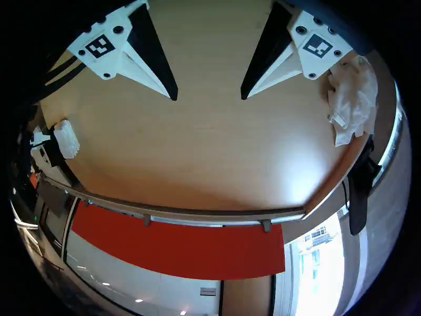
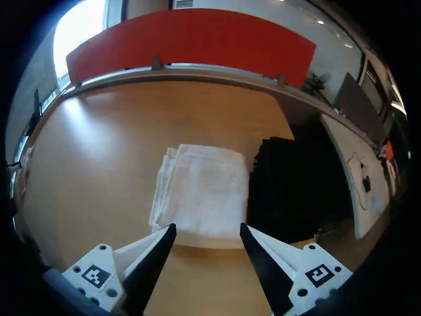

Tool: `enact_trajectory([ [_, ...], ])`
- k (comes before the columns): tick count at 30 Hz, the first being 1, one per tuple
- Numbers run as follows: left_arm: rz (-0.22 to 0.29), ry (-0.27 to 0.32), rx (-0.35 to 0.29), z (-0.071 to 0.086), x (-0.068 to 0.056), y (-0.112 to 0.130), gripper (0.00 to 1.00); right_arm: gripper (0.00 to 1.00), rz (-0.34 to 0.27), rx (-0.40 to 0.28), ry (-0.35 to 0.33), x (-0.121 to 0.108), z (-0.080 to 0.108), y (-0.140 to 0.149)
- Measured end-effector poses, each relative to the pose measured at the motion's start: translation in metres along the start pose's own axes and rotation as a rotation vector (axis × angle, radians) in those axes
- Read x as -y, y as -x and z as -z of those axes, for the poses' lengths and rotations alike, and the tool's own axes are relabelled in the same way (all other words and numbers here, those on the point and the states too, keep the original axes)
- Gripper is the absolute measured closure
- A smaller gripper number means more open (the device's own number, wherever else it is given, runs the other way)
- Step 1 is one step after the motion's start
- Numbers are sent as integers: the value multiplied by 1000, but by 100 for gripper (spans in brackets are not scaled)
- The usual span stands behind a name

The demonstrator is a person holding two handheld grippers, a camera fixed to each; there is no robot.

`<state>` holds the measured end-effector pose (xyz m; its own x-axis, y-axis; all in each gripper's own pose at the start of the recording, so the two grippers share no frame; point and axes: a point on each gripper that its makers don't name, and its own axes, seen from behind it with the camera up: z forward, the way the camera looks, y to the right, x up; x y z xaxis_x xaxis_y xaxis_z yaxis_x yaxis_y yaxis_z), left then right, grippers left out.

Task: Fold towel

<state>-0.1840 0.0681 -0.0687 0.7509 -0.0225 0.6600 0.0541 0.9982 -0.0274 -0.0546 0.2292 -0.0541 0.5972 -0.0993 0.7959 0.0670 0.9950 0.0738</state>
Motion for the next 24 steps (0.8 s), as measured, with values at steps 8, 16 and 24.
enact_trajectory([
  [8,-7,-11,-41,0,9,-19,12,6,-52,-99,14,16,11,-18],
  [16,-13,-27,-100,-1,19,-44,12,6,-98,-235,37,34,30,-48],
  [24,-15,-35,-166,-1,24,-67,12,7,-87,-366,62,51,52,-75],
])
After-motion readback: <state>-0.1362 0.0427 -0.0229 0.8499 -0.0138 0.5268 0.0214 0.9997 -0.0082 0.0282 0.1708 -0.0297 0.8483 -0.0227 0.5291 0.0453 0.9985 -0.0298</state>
